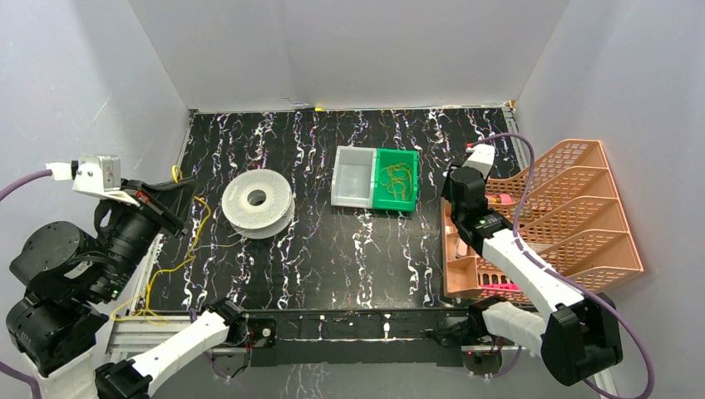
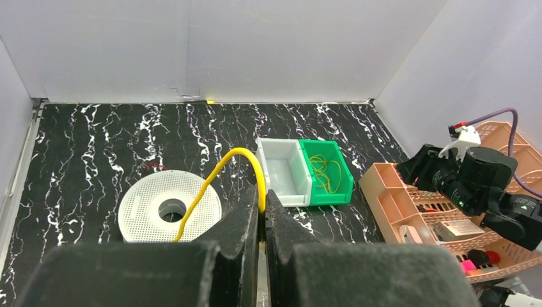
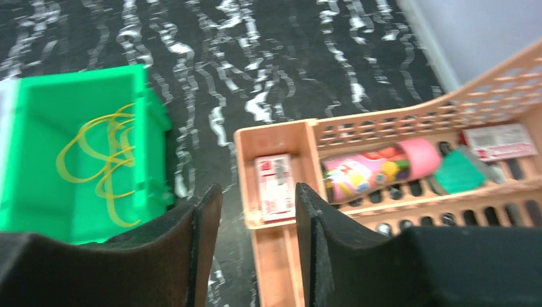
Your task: Wrap the cables
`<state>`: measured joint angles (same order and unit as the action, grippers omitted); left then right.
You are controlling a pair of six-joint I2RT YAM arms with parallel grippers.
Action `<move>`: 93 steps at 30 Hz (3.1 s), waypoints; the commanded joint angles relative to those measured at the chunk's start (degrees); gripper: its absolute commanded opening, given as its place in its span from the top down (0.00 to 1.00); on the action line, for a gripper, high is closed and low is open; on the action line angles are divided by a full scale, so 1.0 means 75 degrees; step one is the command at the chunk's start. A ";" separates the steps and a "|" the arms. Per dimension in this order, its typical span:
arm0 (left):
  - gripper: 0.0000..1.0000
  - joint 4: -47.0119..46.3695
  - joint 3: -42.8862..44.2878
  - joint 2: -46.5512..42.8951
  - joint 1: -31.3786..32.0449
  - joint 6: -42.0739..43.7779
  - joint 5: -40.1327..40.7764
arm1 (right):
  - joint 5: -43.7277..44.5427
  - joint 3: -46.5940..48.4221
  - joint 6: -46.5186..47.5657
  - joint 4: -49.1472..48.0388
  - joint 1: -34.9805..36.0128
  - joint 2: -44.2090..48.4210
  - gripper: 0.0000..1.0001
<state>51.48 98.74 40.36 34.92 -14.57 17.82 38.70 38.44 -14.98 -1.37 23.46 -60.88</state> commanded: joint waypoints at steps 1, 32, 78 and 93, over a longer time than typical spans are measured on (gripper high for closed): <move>1.00 0.0019 0.0123 0.0352 0.0069 0.0060 -0.0269 | -0.1915 0.0221 -0.0362 -0.0299 -0.0012 0.0441 0.43; 1.00 -0.2698 -0.0451 0.2701 0.0067 -0.0689 -0.5560 | -0.8670 -0.0825 -0.1289 -0.0585 0.0000 0.1720 0.23; 1.00 -0.2916 -0.0500 0.2796 0.0067 -0.0696 -0.5343 | -0.6251 -0.0878 -0.3297 -0.7295 0.4344 -0.5394 0.40; 1.00 -0.2852 -0.0474 0.2777 0.0067 -0.0683 -0.5265 | -0.6160 -0.0539 -0.3419 -0.7780 0.4523 -0.6553 0.56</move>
<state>30.11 94.19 62.33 35.11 -20.10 -21.69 -8.51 33.19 -40.97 -59.27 56.95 -107.85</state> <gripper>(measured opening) 0.015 0.490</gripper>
